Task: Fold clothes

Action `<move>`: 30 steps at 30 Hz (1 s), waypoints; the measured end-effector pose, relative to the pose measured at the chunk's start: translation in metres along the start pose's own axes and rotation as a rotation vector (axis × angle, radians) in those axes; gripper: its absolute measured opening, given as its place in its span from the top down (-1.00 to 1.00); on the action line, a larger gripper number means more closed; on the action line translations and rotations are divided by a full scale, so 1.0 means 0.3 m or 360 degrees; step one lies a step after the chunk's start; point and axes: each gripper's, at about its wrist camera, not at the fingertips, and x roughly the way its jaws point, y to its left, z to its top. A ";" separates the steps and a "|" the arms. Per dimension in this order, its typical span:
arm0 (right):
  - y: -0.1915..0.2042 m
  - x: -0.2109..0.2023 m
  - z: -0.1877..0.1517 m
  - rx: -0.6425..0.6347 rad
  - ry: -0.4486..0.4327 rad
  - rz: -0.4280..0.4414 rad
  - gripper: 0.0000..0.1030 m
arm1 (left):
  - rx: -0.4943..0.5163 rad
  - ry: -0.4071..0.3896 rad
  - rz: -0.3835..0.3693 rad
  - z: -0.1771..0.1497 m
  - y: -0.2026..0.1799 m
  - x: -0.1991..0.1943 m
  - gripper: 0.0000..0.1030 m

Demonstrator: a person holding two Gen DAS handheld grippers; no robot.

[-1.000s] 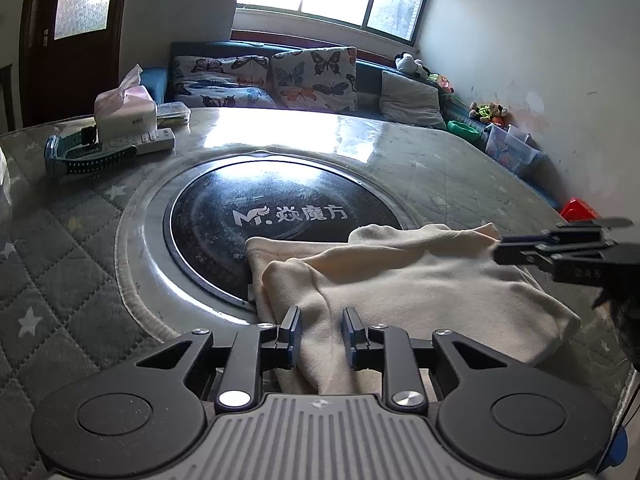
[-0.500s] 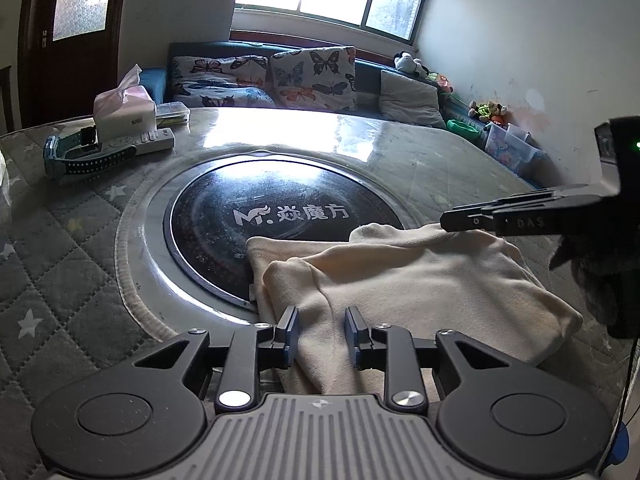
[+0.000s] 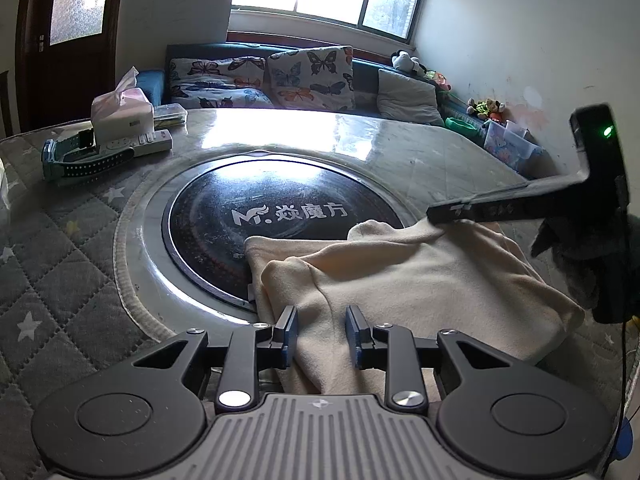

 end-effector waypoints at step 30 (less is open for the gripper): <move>0.380 -0.232 -0.212 -0.0464 -0.0062 0.0201 0.56 | -0.0058 -0.0004 0.0104 -0.004 0.026 -0.048 0.34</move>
